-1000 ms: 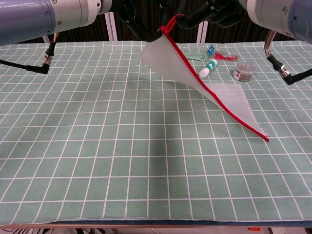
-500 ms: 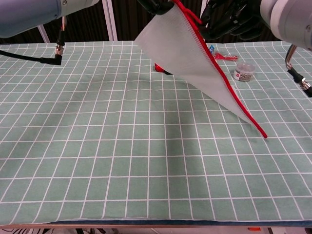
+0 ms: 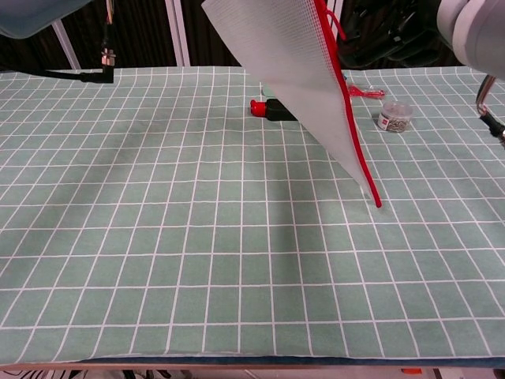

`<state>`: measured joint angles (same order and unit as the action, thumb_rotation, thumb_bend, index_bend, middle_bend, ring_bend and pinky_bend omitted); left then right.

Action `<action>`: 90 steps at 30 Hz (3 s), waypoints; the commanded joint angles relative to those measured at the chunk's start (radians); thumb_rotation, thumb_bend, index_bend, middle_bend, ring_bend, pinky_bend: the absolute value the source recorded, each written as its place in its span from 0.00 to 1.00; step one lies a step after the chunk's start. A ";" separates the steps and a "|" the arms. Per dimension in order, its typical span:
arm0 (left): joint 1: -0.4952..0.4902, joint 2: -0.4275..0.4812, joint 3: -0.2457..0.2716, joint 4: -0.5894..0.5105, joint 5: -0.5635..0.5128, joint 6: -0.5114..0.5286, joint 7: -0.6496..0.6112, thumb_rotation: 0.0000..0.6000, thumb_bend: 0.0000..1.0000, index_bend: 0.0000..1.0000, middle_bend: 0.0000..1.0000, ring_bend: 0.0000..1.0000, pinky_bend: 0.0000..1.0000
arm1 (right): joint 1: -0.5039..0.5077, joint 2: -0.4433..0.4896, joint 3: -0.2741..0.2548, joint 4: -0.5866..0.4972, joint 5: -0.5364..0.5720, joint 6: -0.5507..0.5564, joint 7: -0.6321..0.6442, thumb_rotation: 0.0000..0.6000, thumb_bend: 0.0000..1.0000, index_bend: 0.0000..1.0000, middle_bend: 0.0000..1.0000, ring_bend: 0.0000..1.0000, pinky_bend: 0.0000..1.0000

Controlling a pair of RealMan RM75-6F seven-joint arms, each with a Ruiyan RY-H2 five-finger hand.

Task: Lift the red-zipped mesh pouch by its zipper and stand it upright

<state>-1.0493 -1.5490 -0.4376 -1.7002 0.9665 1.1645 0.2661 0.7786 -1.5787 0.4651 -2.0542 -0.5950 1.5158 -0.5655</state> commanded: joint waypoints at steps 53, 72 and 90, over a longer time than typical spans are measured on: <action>0.225 0.268 0.069 -0.016 -0.037 -0.053 -0.073 1.00 0.11 0.23 0.00 0.00 0.00 | -0.167 0.341 0.057 0.069 0.055 -0.100 0.138 1.00 0.28 0.05 0.30 0.34 0.49; 0.528 0.480 0.282 -0.133 0.231 0.132 -0.158 1.00 0.11 0.13 0.00 0.00 0.00 | -0.377 0.516 -0.164 0.035 -0.294 -0.073 0.246 1.00 0.22 0.00 0.09 0.11 0.30; 0.897 0.451 0.518 0.163 0.509 0.448 -0.267 1.00 0.07 0.00 0.00 0.00 0.00 | -0.676 0.486 -0.451 0.426 -0.773 0.101 0.506 1.00 0.13 0.00 0.00 0.00 0.25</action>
<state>-0.1703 -1.0840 0.0746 -1.5580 1.4624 1.5940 0.0162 0.1304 -1.0724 0.0356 -1.6655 -1.3405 1.5973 -0.0875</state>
